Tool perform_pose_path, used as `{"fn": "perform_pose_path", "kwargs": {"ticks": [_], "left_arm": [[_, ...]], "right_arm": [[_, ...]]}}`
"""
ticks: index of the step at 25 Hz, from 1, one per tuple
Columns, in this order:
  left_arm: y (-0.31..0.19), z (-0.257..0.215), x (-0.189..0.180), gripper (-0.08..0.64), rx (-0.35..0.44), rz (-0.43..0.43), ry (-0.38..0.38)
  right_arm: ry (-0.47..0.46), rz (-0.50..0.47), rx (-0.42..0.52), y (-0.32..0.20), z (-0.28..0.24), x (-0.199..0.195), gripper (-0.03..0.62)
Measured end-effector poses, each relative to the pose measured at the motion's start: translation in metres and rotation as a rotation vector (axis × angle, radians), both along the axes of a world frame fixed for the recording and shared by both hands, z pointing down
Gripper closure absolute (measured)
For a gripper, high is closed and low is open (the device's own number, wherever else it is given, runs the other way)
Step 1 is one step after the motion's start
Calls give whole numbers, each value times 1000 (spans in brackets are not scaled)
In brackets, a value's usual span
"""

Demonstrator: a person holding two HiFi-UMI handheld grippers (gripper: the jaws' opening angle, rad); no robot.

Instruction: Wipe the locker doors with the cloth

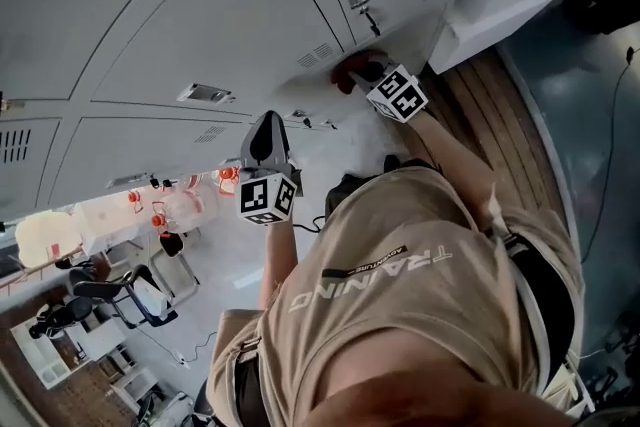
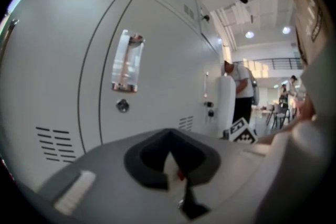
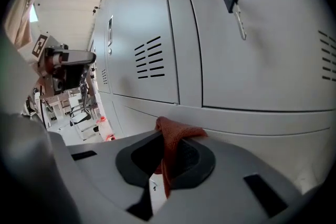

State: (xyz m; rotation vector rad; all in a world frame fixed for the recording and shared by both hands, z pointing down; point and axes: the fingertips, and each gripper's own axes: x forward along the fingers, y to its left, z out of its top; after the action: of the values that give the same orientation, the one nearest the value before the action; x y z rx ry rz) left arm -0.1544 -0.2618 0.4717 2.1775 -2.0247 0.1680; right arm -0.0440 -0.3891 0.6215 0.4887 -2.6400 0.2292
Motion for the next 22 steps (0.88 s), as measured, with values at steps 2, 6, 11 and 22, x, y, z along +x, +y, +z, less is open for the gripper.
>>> {"fn": "perform_pose_path", "kwargs": {"ticks": [2,6,11,22], "left_arm": [[-8,-5,0,555,5,10,-7],[-15,-15,-4,555,35,-7,-6],[-9,-18,-9,555,45,-42,-10],[5,-55,-10,555,150,-69,-42]], "right_arm": [[-13,-14,14,11,-7,1,565],[-60,-67,27,31,-29,4,565],[-133,-114,99,41,-77,4,565],[-302,-79,257,53,-184,2,565]]}}
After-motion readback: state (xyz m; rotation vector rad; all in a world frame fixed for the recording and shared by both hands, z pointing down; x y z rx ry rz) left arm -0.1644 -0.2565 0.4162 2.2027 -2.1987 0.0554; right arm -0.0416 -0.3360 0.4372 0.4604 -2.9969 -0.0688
